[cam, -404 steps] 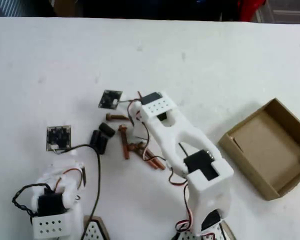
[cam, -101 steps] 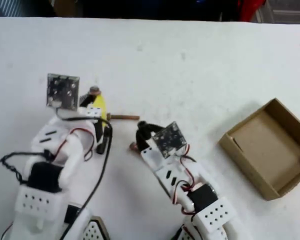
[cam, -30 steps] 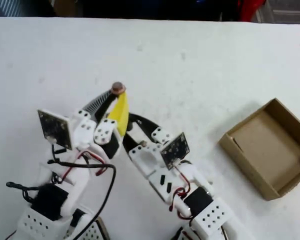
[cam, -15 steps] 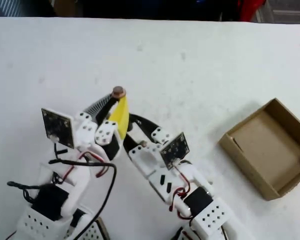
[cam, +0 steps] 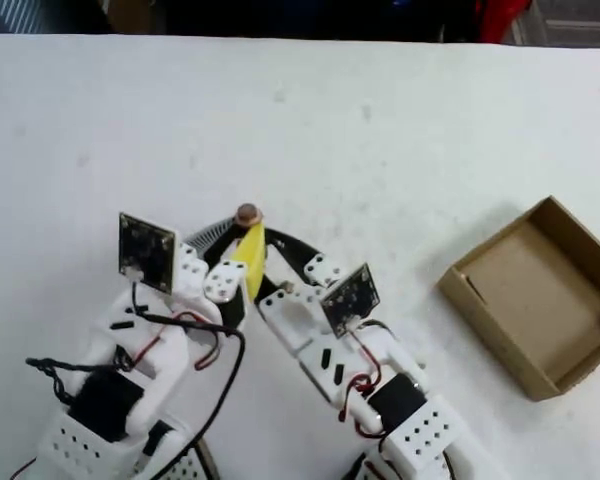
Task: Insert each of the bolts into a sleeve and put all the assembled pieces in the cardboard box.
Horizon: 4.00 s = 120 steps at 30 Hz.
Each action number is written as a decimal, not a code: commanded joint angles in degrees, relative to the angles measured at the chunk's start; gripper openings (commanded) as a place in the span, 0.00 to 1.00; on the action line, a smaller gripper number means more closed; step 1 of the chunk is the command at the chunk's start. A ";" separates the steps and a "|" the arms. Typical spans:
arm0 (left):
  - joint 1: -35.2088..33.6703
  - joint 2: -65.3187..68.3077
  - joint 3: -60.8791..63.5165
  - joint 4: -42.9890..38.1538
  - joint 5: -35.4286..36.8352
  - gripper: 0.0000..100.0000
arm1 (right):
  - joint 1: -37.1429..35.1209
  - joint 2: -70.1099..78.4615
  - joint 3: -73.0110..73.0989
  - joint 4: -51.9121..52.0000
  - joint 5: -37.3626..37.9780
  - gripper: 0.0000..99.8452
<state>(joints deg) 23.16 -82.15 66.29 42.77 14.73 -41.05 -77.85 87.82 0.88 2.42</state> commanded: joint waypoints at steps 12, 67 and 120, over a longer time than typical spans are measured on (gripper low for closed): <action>0.75 -0.92 -2.73 0.18 0.62 0.30 | 1.36 -1.01 -1.32 -1.45 -0.53 0.02; -22.46 -22.02 8.44 9.93 -9.49 0.02 | 19.38 -0.57 -29.54 43.91 10.55 0.02; -28.18 -22.46 30.77 20.13 -9.67 0.02 | 71.16 82.68 -74.73 64.22 47.74 0.02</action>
<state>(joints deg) -4.53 -104.04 97.14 62.64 5.58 31.03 4.79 16.18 61.63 47.08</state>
